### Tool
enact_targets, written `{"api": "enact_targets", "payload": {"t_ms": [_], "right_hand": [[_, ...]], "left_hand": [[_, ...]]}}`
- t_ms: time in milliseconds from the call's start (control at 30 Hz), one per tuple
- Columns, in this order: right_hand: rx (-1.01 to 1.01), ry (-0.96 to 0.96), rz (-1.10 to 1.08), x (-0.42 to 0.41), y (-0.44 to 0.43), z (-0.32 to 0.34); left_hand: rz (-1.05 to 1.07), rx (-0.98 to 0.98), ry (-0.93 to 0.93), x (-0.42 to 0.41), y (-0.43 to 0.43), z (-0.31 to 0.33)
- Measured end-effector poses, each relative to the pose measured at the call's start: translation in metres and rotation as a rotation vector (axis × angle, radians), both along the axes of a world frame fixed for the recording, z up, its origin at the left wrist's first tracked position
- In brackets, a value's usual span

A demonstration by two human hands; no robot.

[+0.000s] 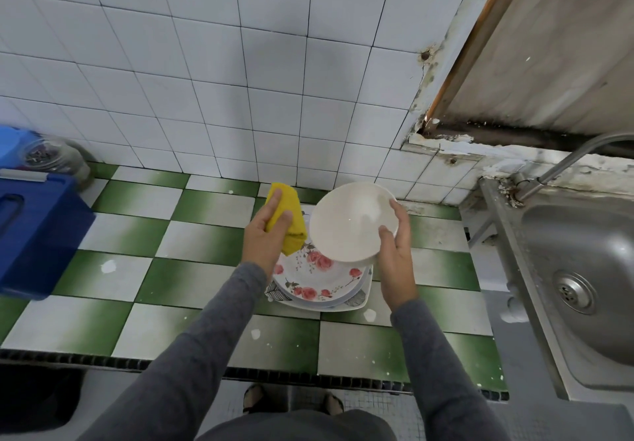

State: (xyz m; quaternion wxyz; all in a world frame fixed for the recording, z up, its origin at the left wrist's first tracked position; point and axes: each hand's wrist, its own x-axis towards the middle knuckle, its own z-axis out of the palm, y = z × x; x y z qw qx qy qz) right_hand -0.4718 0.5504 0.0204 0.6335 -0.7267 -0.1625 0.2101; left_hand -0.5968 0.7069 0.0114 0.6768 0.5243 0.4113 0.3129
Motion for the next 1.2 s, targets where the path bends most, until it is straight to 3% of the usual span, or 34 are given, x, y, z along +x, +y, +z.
{"api": "enact_targets", "payload": {"t_ms": [133, 300, 367, 467, 533, 733, 1000, 1200], "right_hand": [[0.090, 0.150, 0.053, -0.011, 0.010, 0.010], [0.123, 0.116, 0.099, -0.020, 0.019, 0.017], [0.101, 0.042, 0.098, -0.020, 0.021, 0.019], [0.123, 0.045, 0.097, -0.019, 0.025, 0.023], [0.094, 0.063, 0.101, -0.018, 0.027, 0.024], [0.112, 0.024, 0.090, -0.015, 0.026, 0.018], [0.168, 0.049, 0.164, -0.016, 0.026, 0.026], [0.222, 0.068, 0.213, -0.010, 0.028, 0.033]], "left_hand": [[-0.046, 0.272, 0.010, 0.019, -0.007, 0.025], [-0.182, 0.603, 0.134, 0.037, -0.015, 0.042], [-0.302, 0.801, 0.299, 0.043, -0.013, 0.038], [-0.582, 1.000, 0.789, 0.051, -0.016, 0.024], [-0.695, 0.985, 0.941, 0.052, -0.021, 0.018], [-0.685, 1.007, 0.945, 0.038, -0.035, 0.015], [-0.764, 0.832, 1.004, 0.052, -0.024, 0.026], [-0.805, 0.827, 0.738, 0.060, -0.025, 0.041]]}}
